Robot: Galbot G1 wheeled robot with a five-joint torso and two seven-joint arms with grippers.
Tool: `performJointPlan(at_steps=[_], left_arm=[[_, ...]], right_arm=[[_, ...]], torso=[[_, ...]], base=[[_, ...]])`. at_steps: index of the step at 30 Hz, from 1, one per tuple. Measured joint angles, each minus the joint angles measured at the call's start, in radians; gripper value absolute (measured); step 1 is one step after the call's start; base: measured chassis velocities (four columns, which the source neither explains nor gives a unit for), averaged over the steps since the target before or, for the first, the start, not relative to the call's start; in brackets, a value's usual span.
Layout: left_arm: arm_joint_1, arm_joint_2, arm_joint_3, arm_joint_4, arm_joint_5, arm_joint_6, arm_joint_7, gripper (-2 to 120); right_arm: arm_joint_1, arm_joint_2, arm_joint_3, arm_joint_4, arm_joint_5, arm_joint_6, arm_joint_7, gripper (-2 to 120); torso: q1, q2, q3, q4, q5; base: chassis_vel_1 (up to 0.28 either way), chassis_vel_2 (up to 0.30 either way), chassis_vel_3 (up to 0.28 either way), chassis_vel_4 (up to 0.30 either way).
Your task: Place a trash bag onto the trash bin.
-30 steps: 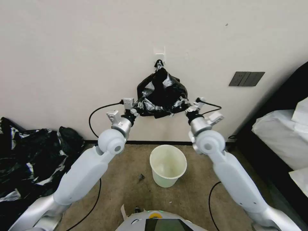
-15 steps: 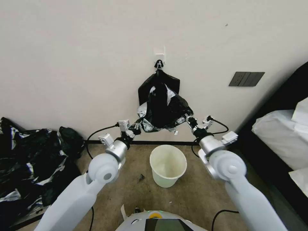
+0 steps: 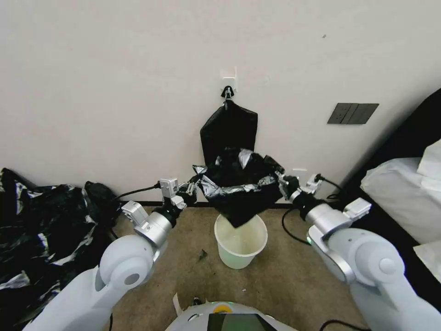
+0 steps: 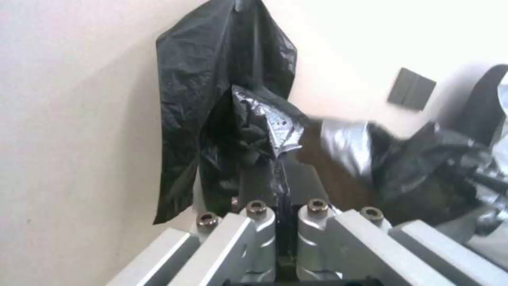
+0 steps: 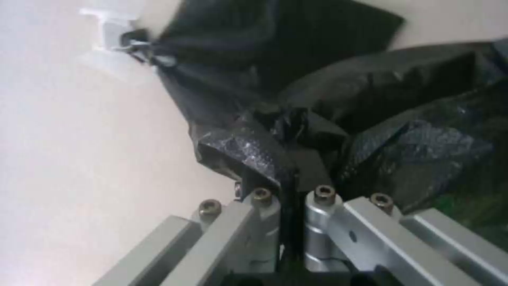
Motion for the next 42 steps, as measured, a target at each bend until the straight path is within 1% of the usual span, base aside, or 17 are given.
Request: performJointPlan(at_steps=[2, 3, 6, 7, 9, 11, 13, 15, 16, 20, 21, 24, 28, 32, 34, 38, 42], left_arm=[[-0.001, 0.01, 0.013, 0.008, 0.023, 0.0, 0.009, 0], [-0.001, 0.01, 0.013, 0.008, 0.023, 0.0, 0.009, 0], [-0.017, 0.022, 0.045, 0.036, 0.067, 0.0, 0.038, 0], [-0.017, 0.022, 0.045, 0.036, 0.067, 0.0, 0.038, 0], [-0.034, 0.026, 0.058, 0.061, 0.105, -0.002, 0.069, 0], [-0.049, 0.035, 0.058, 0.071, 0.117, -0.005, 0.081, 0], [-0.054, 0.04, 0.055, 0.074, 0.119, -0.007, 0.085, 0], [-0.07, 0.06, 0.038, 0.083, 0.142, -0.028, 0.108, 0], [-0.07, 0.06, 0.038, 0.083, 0.142, -0.028, 0.108, 0], [-0.075, 0.082, 0.024, 0.1, 0.183, -0.062, 0.157, 0], [-0.075, 0.082, 0.024, 0.1, 0.183, -0.062, 0.157, 0], [-0.035, 0.062, 0.046, 0.117, 0.253, -0.078, 0.192, 0], [-0.01, 0.039, 0.082, 0.125, 0.282, -0.073, 0.202, 0], [0.025, 0.024, 0.097, 0.128, 0.309, -0.065, 0.205, 0], [0.063, 0.016, 0.098, 0.129, 0.332, -0.064, 0.213, 0], [0.112, 0.01, 0.096, 0.132, 0.371, -0.071, 0.23, 0], [0.125, 0.008, 0.095, 0.14, 0.387, -0.073, 0.237, 0]], right_arm=[[-0.045, 0.05, -0.013, -0.002, -0.035, 0.002, -0.032, 0], [-0.045, 0.05, -0.013, -0.002, -0.035, 0.002, -0.032, 0], [-0.083, 0.106, -0.031, -0.004, -0.084, 0.015, -0.058, 0], [-0.083, 0.106, -0.031, -0.004, -0.084, 0.015, -0.058, 0], [-0.103, 0.145, -0.039, -0.005, -0.101, 0.019, -0.07, 0], [-0.114, 0.186, -0.047, -0.006, -0.105, 0.03, -0.073, 0], [-0.115, 0.2, -0.05, -0.006, -0.104, 0.034, -0.073, 0], [-0.113, 0.234, -0.058, -0.007, -0.098, 0.044, -0.071, 0], [-0.113, 0.234, -0.058, -0.007, -0.098, 0.044, -0.071, 0], [-0.141, 0.258, -0.065, -0.007, -0.091, 0.051, -0.065, 0], [-0.141, 0.258, -0.065, -0.007, -0.091, 0.051, -0.065, 0], [-0.211, 0.259, -0.066, -0.008, -0.114, 0.04, -0.049, 0], [-0.265, 0.242, -0.075, -0.008, -0.139, 0.027, -0.041, 0], [-0.283, 0.238, -0.092, -0.022, -0.156, 0.026, -0.025, 0], [-0.296, 0.242, -0.107, -0.044, -0.151, 0.025, -0.004, 0], [-0.317, 0.253, -0.124, -0.092, -0.133, 0.016, -0.001, 0], [-0.326, 0.266, -0.132, -0.132, -0.11, 0.006, -0.019, 0]], torso=[[0.0, 0.0, 0.0, -0.0002, 0.0], [0.0, 0.0, 0.0, -0.0002, 0.0], [0.0, 0.0, 0.0, 0.0001, -0.0001], [0.0, 0.0, 0.0, 0.0001, -0.0001], [0.0, 0.0, 0.0, -0.0002, -0.0004], [0.0, 0.0, 0.0, 0.0, -0.0003], [0.0, 0.0, 0.0, 0.0, -0.0002], [0.0, 0.0, 0.0, 0.0001, -0.0002], [0.0, 0.0, 0.0, 0.0001, -0.0002], [0.0, 0.0, 0.0, 0.0, -0.0001], [0.0, 0.0, 0.0, 0.0, -0.0001], [0.0, 0.0, 0.0, 0.0001, -0.0003], [0.0, 0.0, 0.0, -0.0002, -0.0002], [0.0, 0.0, 0.0, -0.0001, -0.0001], [0.0, 0.0, 0.0, 0.0002, -0.0001], [0.0, 0.0, 0.0, 0.0001, -0.0001], [0.0, 0.0, 0.0, 0.0001, 0.0]], base=[[0.0, 0.0, 0.0, 0.0], [0.0, 0.0, 0.0, 0.0], [0.0, 0.0, 0.0, 0.0], [0.0, 0.0, 0.0, 0.0], [0.0, 0.0, 0.0, 0.0], [0.0, 0.0, 0.0, 0.0], [0.0, 0.0, 0.0, 0.0], [0.0, 0.0, 0.0, 0.0], [0.0, 0.0, 0.0, 0.0], [0.0, 0.0, 0.0, 0.0], [0.0, 0.0, 0.0, 0.0], [0.0, 0.0, 0.0, 0.0], [0.0, 0.0, 0.0, 0.0], [0.0, 0.0, 0.0, 0.0], [0.0, 0.0, 0.0, 0.0], [0.0, 0.0, 0.0, 0.0], [0.0, 0.0, 0.0, 0.0]])
